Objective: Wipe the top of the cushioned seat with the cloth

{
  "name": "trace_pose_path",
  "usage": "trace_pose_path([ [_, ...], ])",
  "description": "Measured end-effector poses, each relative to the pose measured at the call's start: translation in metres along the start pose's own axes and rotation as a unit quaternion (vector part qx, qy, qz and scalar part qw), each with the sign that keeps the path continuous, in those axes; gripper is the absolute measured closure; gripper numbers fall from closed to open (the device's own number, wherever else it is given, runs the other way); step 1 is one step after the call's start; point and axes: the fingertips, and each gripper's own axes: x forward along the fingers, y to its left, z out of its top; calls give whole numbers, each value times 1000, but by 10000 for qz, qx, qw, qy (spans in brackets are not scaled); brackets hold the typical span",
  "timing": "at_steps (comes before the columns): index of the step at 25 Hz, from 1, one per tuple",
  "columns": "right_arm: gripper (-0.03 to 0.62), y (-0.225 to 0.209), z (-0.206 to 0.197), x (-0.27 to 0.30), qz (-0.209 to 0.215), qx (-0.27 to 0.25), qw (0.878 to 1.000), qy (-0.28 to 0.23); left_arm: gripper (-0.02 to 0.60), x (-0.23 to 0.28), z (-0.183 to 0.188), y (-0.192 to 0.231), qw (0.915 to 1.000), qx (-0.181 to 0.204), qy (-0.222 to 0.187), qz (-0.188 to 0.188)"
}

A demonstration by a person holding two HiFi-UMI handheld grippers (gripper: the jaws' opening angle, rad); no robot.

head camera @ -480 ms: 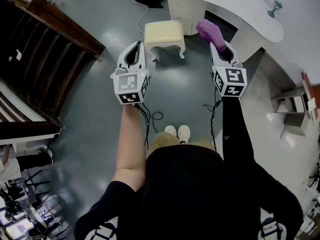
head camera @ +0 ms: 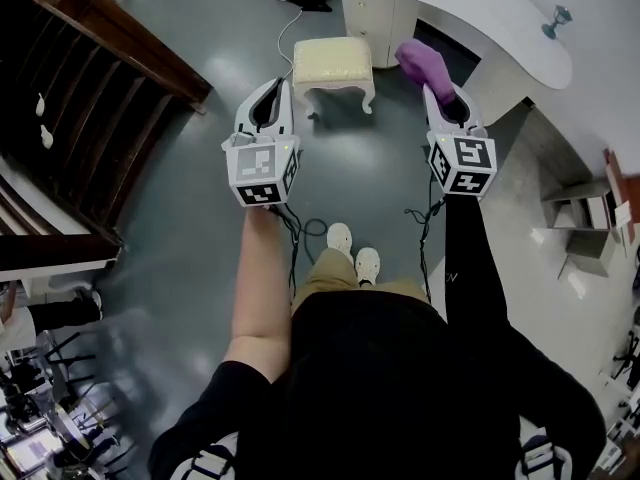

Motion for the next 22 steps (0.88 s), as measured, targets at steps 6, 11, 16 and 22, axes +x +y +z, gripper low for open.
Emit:
trace_pose_path([
  [6,508,6,-2,35,-48,0,10000,23,574,24,-6,26,10000,-17,-11,-41],
  [11,508,2,0,81,-125,31,9999,56,574,65,-9,51,9999,-71,-46,-133],
  [16,508,6,6,140,-293,-12,9996,34,574,115,-12,91,9995,-119,-116,-254],
  [22,508,5,14,185,-469,-28,9989,-35,574,163,-8,116,9982,-148,-290,-509],
])
